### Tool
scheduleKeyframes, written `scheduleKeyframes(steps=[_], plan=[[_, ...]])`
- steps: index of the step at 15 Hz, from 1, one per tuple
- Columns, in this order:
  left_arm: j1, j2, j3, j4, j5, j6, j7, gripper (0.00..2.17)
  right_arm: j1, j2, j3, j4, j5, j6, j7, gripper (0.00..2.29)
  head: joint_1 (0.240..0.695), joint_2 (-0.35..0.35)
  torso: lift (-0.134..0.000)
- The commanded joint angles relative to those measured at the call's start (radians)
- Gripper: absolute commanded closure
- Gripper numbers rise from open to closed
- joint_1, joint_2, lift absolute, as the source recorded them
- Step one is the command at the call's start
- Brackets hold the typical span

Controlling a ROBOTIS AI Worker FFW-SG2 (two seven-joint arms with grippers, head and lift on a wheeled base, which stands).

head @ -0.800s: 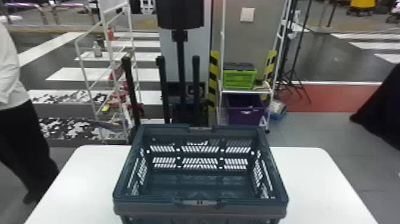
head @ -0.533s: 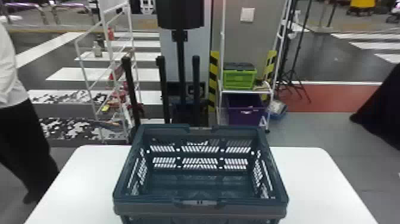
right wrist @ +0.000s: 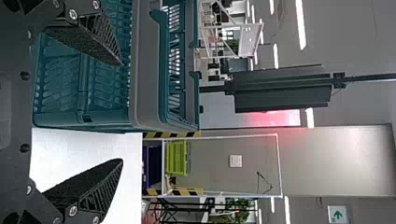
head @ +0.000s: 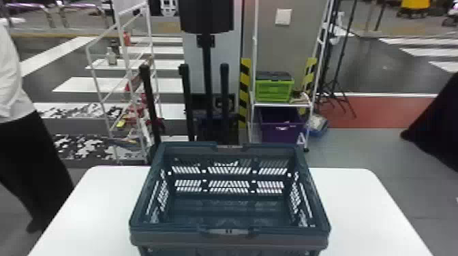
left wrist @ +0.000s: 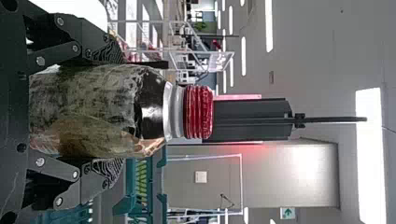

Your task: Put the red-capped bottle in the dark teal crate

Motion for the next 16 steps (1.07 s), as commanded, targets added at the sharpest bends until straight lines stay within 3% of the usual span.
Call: scheduleKeyframes(steps=[1, 7, 10, 12, 13, 16], plan=[[-0.009, -0.003, 0.026, -0.09, -0.001, 0.103, -0.01, 2.15, 0.001, -0.003, -0.001, 0.0, -0.002, 0.0, 0.0, 0.15, 0.499, 0.0, 0.0], [-0.183, 0.002, 0.075, -0.363, 0.012, 0.664, -0.016, 2.15, -0.001, -0.009, -0.004, 0.002, -0.012, -0.003, 0.0, 0.15, 0.499, 0.0, 0.0], [-0.339, 0.071, 0.073, -0.436, 0.019, 1.011, -0.027, 2.15, -0.002, -0.006, -0.004, 0.002, -0.011, -0.006, 0.0, 0.15, 0.499, 0.0, 0.0], [-0.468, 0.077, 0.083, -0.459, 0.01, 1.256, -0.104, 2.15, -0.002, -0.006, -0.007, 0.002, -0.012, -0.006, 0.0, 0.15, 0.499, 0.0, 0.0], [-0.52, 0.097, 0.079, -0.456, 0.005, 1.315, -0.136, 2.15, -0.002, -0.006, -0.009, 0.002, -0.012, -0.006, 0.0, 0.15, 0.499, 0.0, 0.0], [-0.703, 0.106, 0.064, -0.39, 0.002, 1.44, -0.293, 2.15, 0.001, 0.002, -0.014, 0.002, -0.011, -0.006, 0.0, 0.15, 0.499, 0.0, 0.0]])
